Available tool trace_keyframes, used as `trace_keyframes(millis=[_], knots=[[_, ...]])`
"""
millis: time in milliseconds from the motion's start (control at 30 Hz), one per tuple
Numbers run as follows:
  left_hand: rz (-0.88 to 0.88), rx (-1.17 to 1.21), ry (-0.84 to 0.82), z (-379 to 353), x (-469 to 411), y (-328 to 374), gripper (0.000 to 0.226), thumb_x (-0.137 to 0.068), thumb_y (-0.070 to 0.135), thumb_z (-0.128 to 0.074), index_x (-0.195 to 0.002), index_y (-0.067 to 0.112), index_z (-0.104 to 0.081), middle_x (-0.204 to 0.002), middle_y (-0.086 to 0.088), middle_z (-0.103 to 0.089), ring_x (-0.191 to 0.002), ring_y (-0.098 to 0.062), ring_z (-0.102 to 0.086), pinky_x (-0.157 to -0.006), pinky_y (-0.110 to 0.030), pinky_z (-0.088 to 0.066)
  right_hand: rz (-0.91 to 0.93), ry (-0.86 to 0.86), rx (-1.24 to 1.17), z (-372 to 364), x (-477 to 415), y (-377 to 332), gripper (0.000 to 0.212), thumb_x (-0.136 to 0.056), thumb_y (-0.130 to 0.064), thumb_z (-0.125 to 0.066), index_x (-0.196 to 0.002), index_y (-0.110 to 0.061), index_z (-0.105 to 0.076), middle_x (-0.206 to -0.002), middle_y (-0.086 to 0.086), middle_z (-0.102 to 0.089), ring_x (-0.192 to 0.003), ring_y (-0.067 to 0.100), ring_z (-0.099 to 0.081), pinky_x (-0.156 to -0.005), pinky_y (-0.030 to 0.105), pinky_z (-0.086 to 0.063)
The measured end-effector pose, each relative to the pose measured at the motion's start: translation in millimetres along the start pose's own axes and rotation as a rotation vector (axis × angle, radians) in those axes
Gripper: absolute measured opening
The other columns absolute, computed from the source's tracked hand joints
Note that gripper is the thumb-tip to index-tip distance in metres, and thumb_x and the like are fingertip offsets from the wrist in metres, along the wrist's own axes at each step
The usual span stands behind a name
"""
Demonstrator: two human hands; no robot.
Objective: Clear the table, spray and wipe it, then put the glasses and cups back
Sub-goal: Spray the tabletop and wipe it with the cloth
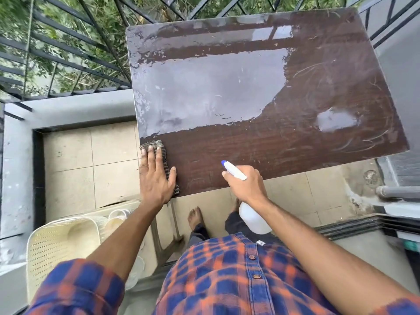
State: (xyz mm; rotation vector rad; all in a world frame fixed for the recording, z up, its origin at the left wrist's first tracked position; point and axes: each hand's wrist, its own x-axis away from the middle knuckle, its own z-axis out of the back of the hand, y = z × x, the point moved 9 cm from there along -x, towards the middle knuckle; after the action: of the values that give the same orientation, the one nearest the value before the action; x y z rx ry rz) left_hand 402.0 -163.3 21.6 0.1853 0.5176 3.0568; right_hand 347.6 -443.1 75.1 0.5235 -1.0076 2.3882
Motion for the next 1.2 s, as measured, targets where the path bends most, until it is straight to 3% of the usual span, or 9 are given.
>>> trace_keyframes(millis=[333, 567, 667, 833, 933, 1200], knots=[[-0.021, 0.018, -0.072, -55, 27, 135, 0.063, -0.102, 0.043, -0.034, -0.155, 0.009, -0.027, -0.164, -0.014, -0.021, -0.153, -0.031, -0.009, -0.121, -0.052, -0.019, 0.017, -0.02, -0.005, 41, -21, 33, 0.052, -0.093, -0.034, -0.071, -0.057, -0.014, -0.04, -0.053, -0.002, -0.043, -0.057, 0.027, -0.043, -0.057, 0.038, -0.031], [-0.41, 0.045, -0.205, -107, 8, 303, 0.062, -0.1, 0.037, -0.032, -0.156, 0.011, -0.025, -0.164, -0.012, -0.022, -0.152, -0.032, -0.013, -0.12, -0.054, -0.02, -0.043, 0.1, 0.001, 121, -48, 89, 0.041, -0.092, -0.031, -0.073, -0.064, -0.007, -0.055, -0.052, 0.002, -0.05, -0.062, 0.032, -0.05, -0.057, 0.038, -0.038], [-0.44, 0.022, -0.223, -121, 3, 333, 0.062, -0.101, 0.037, -0.031, -0.157, 0.012, -0.024, -0.165, -0.01, -0.021, -0.153, -0.031, -0.011, -0.121, -0.052, -0.017, -0.075, 0.146, 0.007, 145, -55, 112, 0.041, -0.091, -0.031, -0.074, -0.062, -0.009, -0.056, -0.051, 0.002, -0.05, -0.062, 0.032, -0.049, -0.058, 0.039, -0.039], [-0.471, -0.013, -0.195, -114, -1, 329, 0.058, -0.103, 0.038, -0.033, -0.157, 0.017, -0.027, -0.164, -0.006, -0.024, -0.153, -0.026, -0.013, -0.122, -0.051, -0.016, -0.096, 0.138, 0.022, 149, -61, 128, 0.047, -0.093, -0.032, -0.074, -0.058, -0.011, -0.05, -0.051, 0.002, -0.048, -0.064, 0.036, -0.049, -0.061, 0.042, -0.041], [-0.387, 0.016, -0.167, -102, -2, 301, 0.056, -0.103, 0.034, -0.033, -0.156, 0.018, -0.03, -0.163, -0.005, -0.027, -0.153, -0.024, -0.016, -0.122, -0.051, -0.017, -0.065, 0.071, 0.026, 130, -60, 119, 0.047, -0.093, -0.031, -0.074, -0.058, -0.01, -0.05, -0.052, 0.002, -0.049, -0.063, 0.035, -0.05, -0.06, 0.041, -0.039], [-0.01, 0.008, -0.001, -45, 9, 114, 0.057, -0.102, 0.032, -0.032, -0.156, 0.014, -0.03, -0.163, -0.008, -0.026, -0.154, -0.024, -0.012, -0.122, -0.05, -0.017, 0.084, -0.109, 0.07, 61, -49, 50, 0.052, -0.093, -0.033, -0.069, -0.056, -0.015, -0.037, -0.051, -0.002, -0.043, -0.059, 0.029, -0.046, -0.057, 0.039, -0.033]])
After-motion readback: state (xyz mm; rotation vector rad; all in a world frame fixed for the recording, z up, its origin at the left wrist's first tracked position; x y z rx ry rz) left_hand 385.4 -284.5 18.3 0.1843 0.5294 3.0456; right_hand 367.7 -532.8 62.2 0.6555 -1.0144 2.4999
